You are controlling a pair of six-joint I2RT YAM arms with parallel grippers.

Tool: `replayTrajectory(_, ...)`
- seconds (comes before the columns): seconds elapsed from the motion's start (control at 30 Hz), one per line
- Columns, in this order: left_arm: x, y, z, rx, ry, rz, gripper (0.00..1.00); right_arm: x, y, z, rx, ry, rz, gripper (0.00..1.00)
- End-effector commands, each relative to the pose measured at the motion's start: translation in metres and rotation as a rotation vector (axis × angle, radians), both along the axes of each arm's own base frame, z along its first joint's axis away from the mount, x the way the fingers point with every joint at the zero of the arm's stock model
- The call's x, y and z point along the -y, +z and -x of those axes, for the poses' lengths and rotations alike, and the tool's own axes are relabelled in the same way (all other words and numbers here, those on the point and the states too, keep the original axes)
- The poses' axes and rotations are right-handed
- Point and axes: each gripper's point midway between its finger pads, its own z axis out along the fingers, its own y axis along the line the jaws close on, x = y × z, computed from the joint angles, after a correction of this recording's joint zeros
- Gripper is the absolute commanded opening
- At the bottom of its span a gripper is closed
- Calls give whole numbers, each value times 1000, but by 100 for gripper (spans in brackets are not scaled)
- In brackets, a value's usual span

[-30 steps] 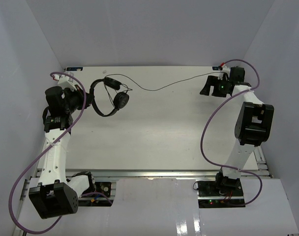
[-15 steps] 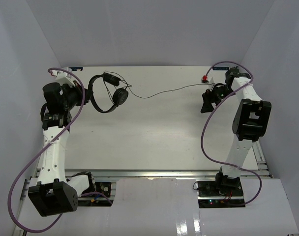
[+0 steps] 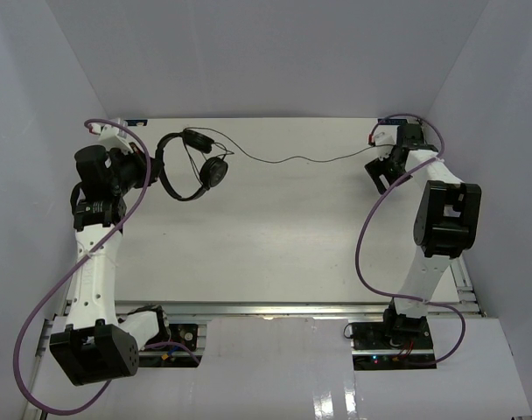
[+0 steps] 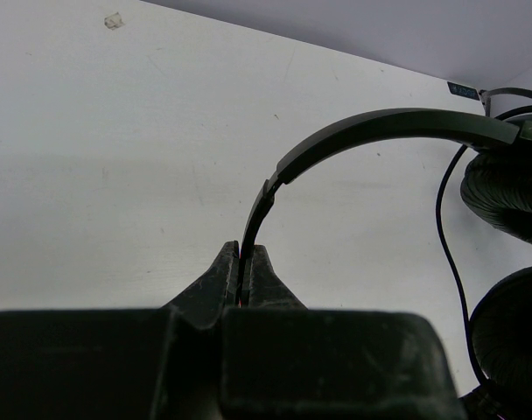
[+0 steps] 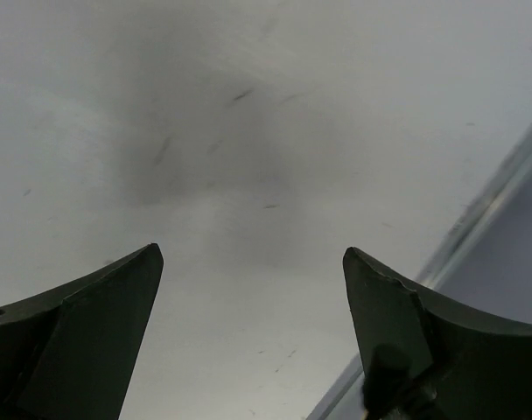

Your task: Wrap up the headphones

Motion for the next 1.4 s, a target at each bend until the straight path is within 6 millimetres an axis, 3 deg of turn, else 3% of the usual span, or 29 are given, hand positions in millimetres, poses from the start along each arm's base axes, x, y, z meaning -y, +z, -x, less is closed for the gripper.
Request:
replayTrajectory(0.0, -6, 38, 1, 92, 24, -27, 0, 58, 51, -46, 270, -295, 222, 90)
replayTrajectory(0.2, -13, 46, 0, 105, 55, -63, 0, 105, 58, -46, 320, -456, 476, 90)
replayTrajectory(0.27, -14, 49, 0, 109, 61, -72, 0, 112, 56, -43, 315, -486, 522, 90)
replayTrajectory(0.67, -33, 64, -8, 117, 141, -140, 0, 109, 54, -40, 300, -479, 492, 90)
replayTrajectory(0.73, -35, 67, -13, 112, 146, -138, 0, 103, 45, -37, 265, -445, 456, 90)
replayTrajectory(1.07, -45, 122, -42, 180, 151, -107, 0, 55, 12, -19, 88, -235, 178, 90)
replayTrajectory(1.37, -49, 149, -37, 232, 163, -99, 0, 23, 12, -12, 26, -89, -148, 90)
